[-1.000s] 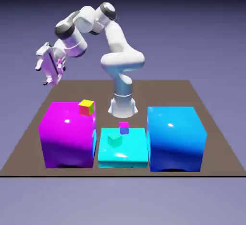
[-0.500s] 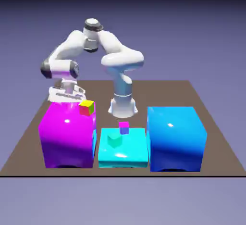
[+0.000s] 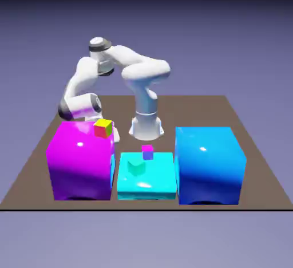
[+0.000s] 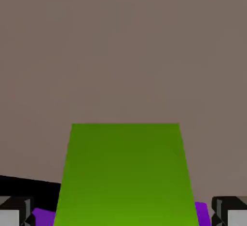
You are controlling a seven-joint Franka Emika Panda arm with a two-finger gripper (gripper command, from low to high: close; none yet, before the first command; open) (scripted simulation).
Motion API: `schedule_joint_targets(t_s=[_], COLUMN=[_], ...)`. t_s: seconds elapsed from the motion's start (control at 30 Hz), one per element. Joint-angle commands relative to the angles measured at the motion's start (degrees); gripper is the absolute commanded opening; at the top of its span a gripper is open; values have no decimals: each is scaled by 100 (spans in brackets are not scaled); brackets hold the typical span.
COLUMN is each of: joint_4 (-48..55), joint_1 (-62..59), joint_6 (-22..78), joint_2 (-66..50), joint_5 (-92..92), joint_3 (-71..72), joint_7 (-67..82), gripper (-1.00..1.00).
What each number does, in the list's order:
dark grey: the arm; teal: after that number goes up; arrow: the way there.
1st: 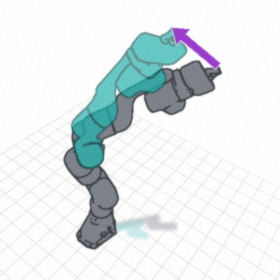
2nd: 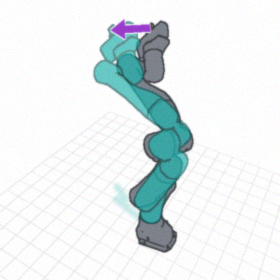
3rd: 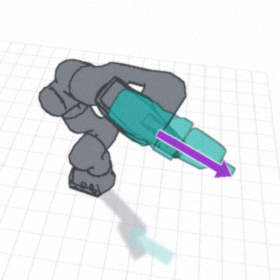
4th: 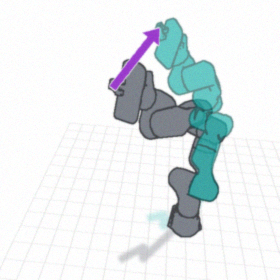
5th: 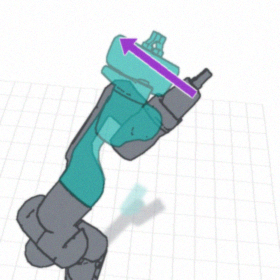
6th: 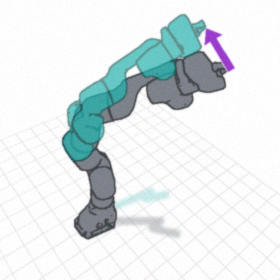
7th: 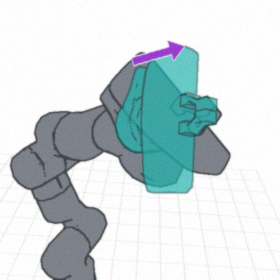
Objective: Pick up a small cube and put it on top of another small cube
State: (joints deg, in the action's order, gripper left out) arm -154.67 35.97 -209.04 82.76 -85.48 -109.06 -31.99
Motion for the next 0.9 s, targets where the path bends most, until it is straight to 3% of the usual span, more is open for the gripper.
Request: schedule_joint_targets(t_s=[0.0, 0.37, 0.87], joint_4=[0, 156, 1417], joint_1=[0, -800, -1389], joint_6=[0, -211, 3480], joint_2=[0, -480, -3407], joint_5=[0, -2490, 1144], joint_3=[0, 804, 3659], joint_7=[0, 2045, 1556], gripper=[-100, -100, -100])
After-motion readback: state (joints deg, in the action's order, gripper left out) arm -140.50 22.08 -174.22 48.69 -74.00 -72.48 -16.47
